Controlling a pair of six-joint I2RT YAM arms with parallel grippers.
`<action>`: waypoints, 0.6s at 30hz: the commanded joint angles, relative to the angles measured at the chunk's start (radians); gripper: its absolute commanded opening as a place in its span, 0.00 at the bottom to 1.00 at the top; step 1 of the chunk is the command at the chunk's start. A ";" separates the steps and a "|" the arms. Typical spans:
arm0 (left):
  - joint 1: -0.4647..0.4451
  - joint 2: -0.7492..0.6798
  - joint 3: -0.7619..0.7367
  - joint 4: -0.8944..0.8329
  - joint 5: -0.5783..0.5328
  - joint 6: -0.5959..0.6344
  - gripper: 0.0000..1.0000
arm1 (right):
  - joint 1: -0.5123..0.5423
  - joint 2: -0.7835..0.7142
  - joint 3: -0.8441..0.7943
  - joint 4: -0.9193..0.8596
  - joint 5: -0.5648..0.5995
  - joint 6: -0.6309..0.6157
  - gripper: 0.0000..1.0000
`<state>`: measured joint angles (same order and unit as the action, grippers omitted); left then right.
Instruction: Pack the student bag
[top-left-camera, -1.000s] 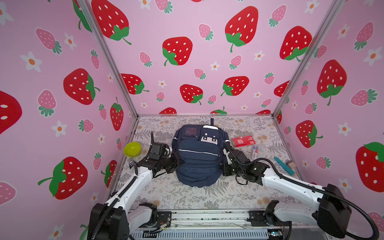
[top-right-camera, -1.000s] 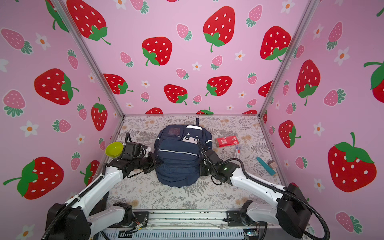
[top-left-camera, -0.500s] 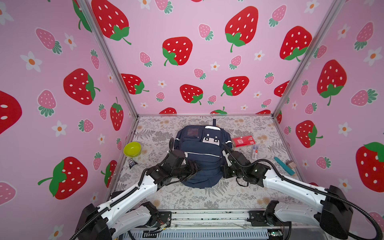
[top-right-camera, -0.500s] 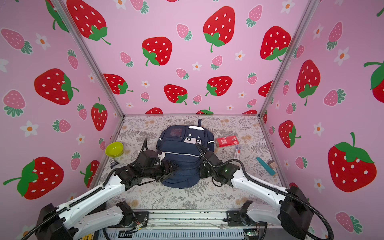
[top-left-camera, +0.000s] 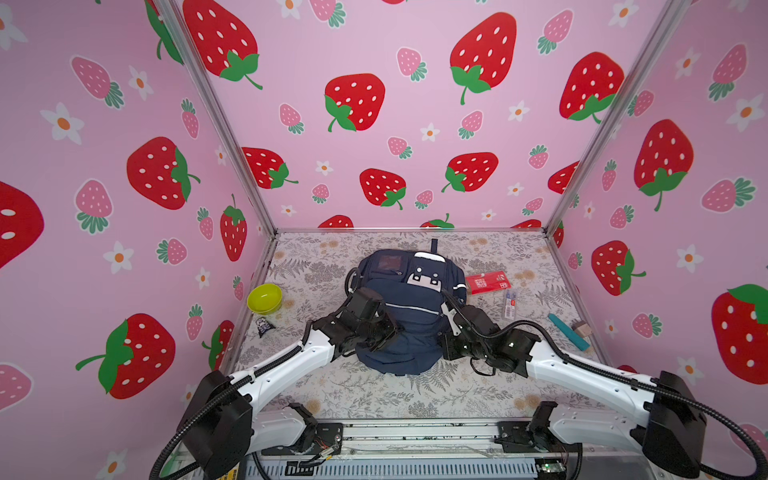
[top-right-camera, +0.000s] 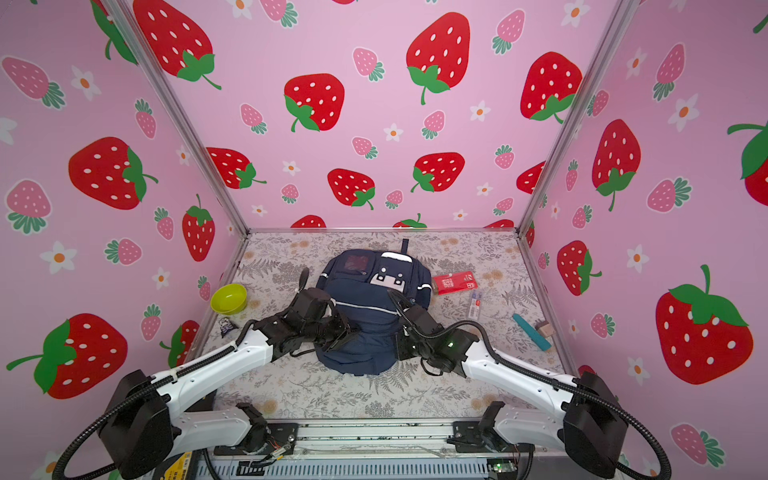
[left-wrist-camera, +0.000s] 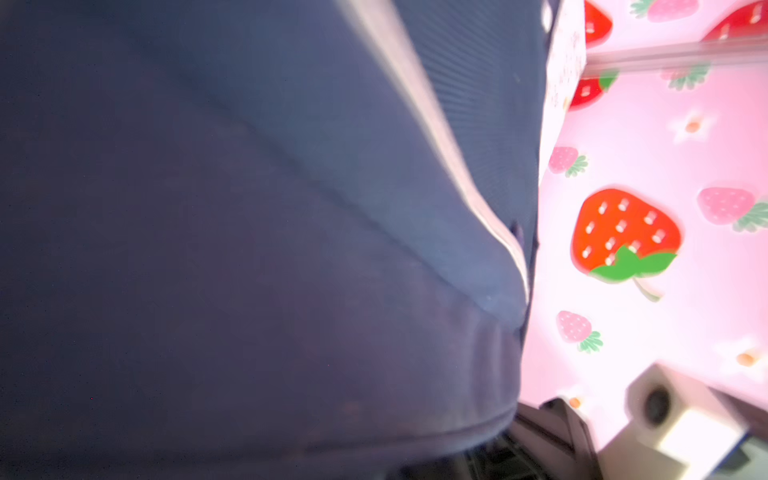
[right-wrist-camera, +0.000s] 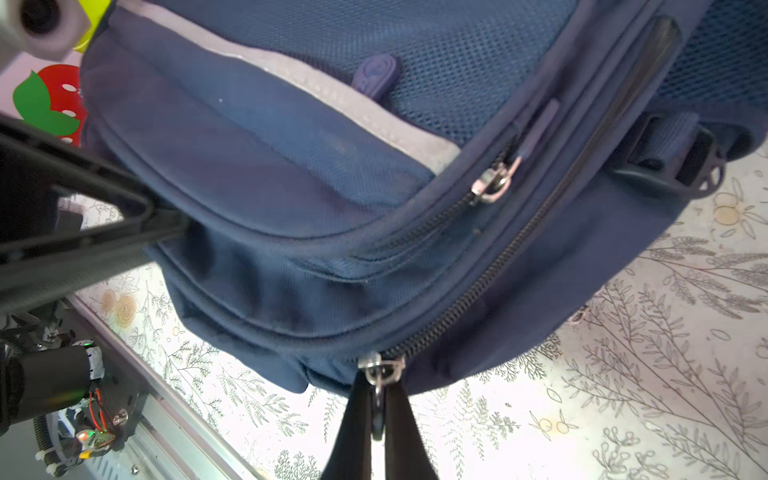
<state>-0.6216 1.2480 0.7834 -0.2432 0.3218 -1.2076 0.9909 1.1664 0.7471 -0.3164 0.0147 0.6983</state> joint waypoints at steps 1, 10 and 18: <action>0.047 -0.031 0.008 0.032 -0.031 0.063 0.05 | -0.029 -0.038 0.033 -0.084 0.018 -0.034 0.00; 0.094 -0.161 -0.066 -0.084 -0.017 0.151 0.00 | -0.284 0.030 0.060 -0.138 0.026 -0.176 0.00; 0.097 -0.213 -0.107 -0.098 0.002 0.151 0.00 | -0.485 0.195 0.129 -0.068 0.038 -0.250 0.00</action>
<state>-0.5522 1.0756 0.6914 -0.2447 0.3782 -1.0908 0.6014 1.3376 0.8478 -0.3500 -0.1432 0.4786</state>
